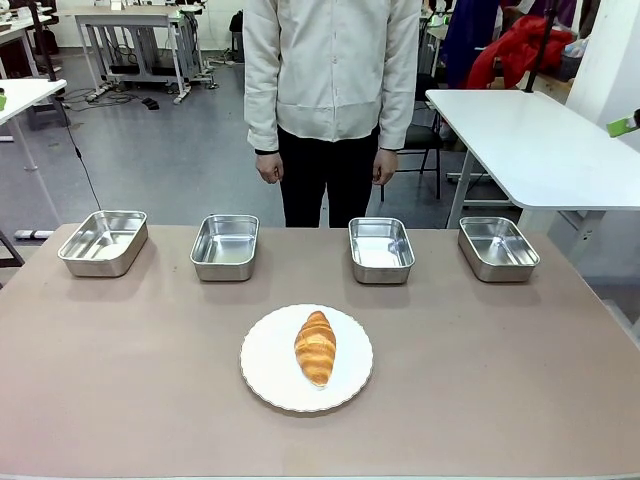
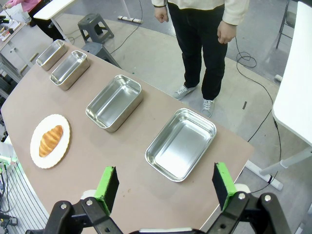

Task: Place the bread in the container.
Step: Place the Butter Roll into the Airtight Container indicated by the human.

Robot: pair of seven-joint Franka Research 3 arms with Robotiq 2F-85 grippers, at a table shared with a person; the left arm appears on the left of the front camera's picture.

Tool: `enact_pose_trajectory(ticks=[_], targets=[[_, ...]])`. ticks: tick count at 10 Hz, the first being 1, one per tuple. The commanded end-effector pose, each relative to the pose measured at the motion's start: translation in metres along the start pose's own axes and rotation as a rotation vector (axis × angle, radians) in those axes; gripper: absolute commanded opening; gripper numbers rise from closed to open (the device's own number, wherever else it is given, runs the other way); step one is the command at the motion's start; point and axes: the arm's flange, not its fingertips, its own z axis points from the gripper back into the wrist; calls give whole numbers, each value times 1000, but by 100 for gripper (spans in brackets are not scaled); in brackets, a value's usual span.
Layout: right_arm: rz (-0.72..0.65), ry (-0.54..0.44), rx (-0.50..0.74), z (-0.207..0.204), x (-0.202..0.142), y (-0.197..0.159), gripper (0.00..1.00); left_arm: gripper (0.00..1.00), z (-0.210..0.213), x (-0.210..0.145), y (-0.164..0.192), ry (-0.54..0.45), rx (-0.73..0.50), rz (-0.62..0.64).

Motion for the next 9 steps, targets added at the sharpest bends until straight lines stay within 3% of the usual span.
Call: enact_pose_trajectory(ticks=[1,9], targets=[[4,-11,7,-1,1,0,100,100,0,1,0,-6,-2,-2],[4,-11,7,-1,1,0,100,100,0,1,0,-6,-2,-2]])
